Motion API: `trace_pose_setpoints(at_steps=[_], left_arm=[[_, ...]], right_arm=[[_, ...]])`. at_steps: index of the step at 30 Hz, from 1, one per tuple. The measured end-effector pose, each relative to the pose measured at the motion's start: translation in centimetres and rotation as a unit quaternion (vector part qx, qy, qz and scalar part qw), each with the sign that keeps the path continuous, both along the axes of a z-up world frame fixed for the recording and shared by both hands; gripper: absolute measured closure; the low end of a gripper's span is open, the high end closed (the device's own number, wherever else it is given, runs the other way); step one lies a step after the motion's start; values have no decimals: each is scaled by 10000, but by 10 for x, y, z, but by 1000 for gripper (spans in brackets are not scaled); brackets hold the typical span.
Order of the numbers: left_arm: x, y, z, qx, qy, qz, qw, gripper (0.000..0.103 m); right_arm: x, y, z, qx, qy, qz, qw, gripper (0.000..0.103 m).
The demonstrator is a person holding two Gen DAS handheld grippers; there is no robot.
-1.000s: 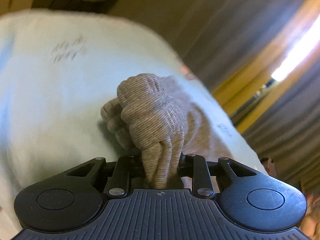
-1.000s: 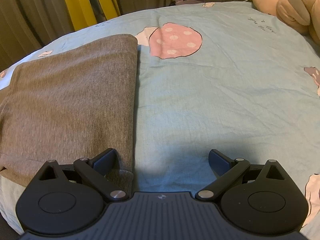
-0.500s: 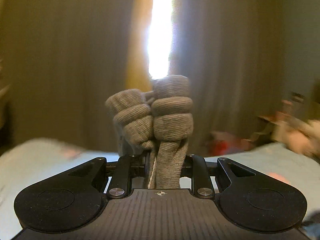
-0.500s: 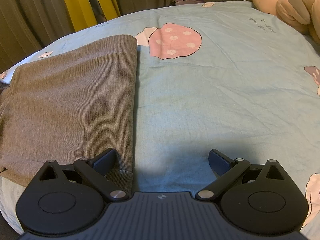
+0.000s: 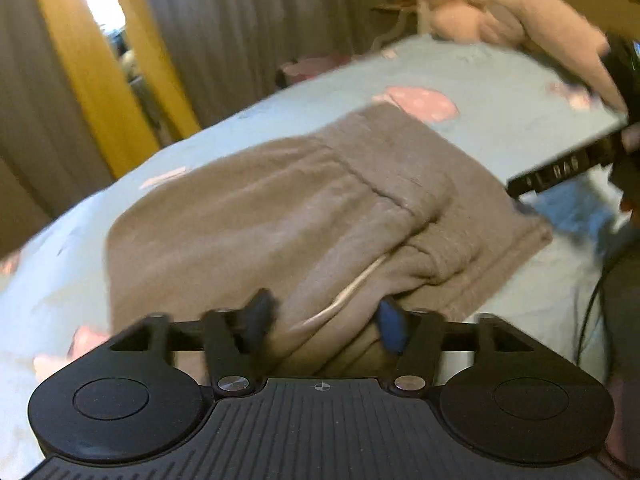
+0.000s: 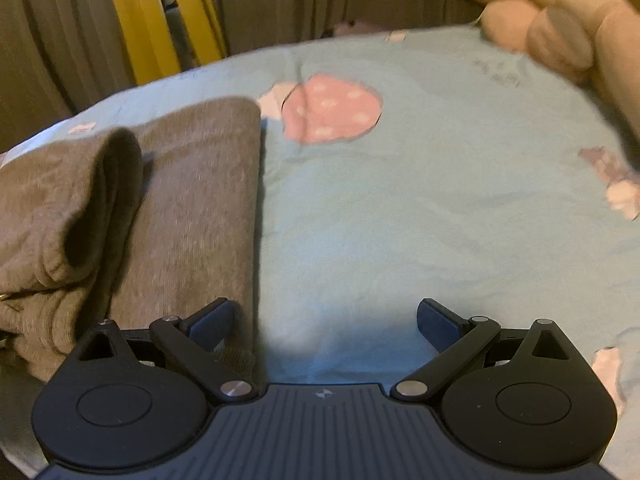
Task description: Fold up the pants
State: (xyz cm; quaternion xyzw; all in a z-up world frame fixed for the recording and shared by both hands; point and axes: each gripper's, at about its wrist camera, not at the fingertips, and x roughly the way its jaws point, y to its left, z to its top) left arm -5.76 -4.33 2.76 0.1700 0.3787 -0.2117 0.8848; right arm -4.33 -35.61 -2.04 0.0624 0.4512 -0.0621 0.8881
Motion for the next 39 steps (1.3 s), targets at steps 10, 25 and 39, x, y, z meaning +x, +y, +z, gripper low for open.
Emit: trace_pose_setpoints(at_steps=[10,25,39], left_arm=[[29,135,38,-823,300,3110,9464,16],[44,164,5,-1661,997,3472,9176,17],[47,169,-1,-1833,1227,3602,9064,19]], right_arm=[[-6,20,25,1915,-866,177,9775,4],[55,31,-26,4174,115,146,9085,21],[74,59,-26,4104,-1,262,9115,55]])
